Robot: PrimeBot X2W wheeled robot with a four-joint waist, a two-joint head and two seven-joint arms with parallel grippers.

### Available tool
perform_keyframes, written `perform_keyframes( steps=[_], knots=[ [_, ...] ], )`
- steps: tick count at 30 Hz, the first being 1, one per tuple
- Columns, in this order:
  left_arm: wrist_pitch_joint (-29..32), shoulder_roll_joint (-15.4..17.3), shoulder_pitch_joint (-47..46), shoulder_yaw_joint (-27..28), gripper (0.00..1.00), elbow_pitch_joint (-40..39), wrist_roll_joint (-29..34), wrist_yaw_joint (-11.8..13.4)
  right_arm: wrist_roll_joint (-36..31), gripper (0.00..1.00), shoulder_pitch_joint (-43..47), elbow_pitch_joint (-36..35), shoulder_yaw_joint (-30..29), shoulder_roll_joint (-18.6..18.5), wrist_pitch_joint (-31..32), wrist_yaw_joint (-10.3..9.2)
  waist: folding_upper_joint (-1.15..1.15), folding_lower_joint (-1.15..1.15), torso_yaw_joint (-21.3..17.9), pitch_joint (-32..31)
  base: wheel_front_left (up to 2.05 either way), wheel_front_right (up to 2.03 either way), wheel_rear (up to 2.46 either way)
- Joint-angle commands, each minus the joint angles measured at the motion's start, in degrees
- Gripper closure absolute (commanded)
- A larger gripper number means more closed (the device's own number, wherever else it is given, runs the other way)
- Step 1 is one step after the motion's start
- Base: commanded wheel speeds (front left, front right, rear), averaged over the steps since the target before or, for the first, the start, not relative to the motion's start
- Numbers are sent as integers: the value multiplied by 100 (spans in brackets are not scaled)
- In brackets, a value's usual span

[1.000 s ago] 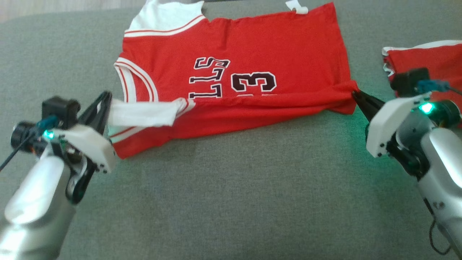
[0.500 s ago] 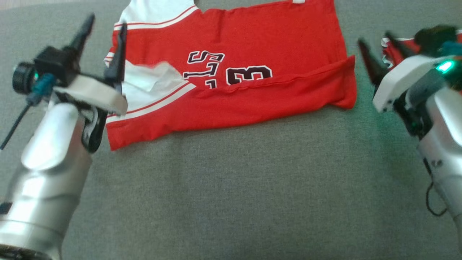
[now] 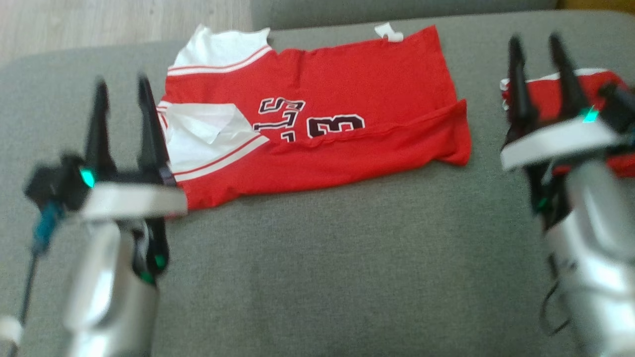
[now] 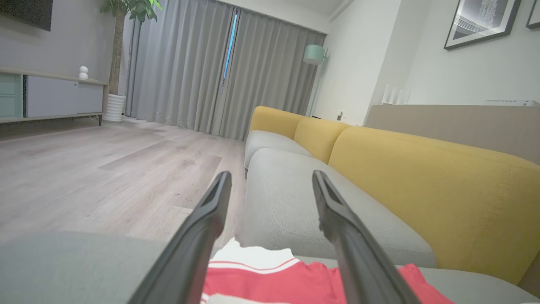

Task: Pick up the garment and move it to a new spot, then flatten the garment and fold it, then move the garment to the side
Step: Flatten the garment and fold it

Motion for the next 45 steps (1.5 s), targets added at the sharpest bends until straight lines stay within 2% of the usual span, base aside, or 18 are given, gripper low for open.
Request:
perform_keyframes(
  steps=[1,4,8,13,19,26,39,43,45],
  knots=[
    [-25,84,-97,251,0,-247,70,-30,-80,0,72,-284,5,133,-57,21,0,1,-21,-95,0,0,0],
    [-25,-176,411,472,0,-466,232,-88,-365,0,706,-750,-284,539,-60,21,0,1,-28,-206,0,0,0],
    [-25,-402,941,650,0,-484,403,-159,-690,0,1437,-1077,-542,817,-61,21,0,1,-40,-341,0,0,0],
    [-25,-513,1317,665,0,-302,605,-232,-846,0,2001,-1258,-647,902,-61,21,0,1,-52,-435,0,0,0],
    [-26,-544,1304,767,0,4,745,-220,-751,0,2057,-1376,-561,909,-62,21,0,1,-132,-431,0,0,0],
    [-26,-532,938,827,0,967,930,-43,-692,0,1934,-1403,-467,910,-62,21,0,1,-243,-266,0,0,0],
    [363,-71,-1,987,0,2974,943,326,-580,0,1769,-1401,-320,911,-62,21,0,1,-552,132,0,0,0],
    [491,0,-170,987,0,3341,928,359,-551,0,1734,-1419,-300,911,-62,21,0,1,-605,204,0,0,0],
    [691,11,-256,907,0,3586,932,262,-533,0,1710,-1425,-280,911,-62,21,0,1,-638,240,0,0,0]
  ],
)
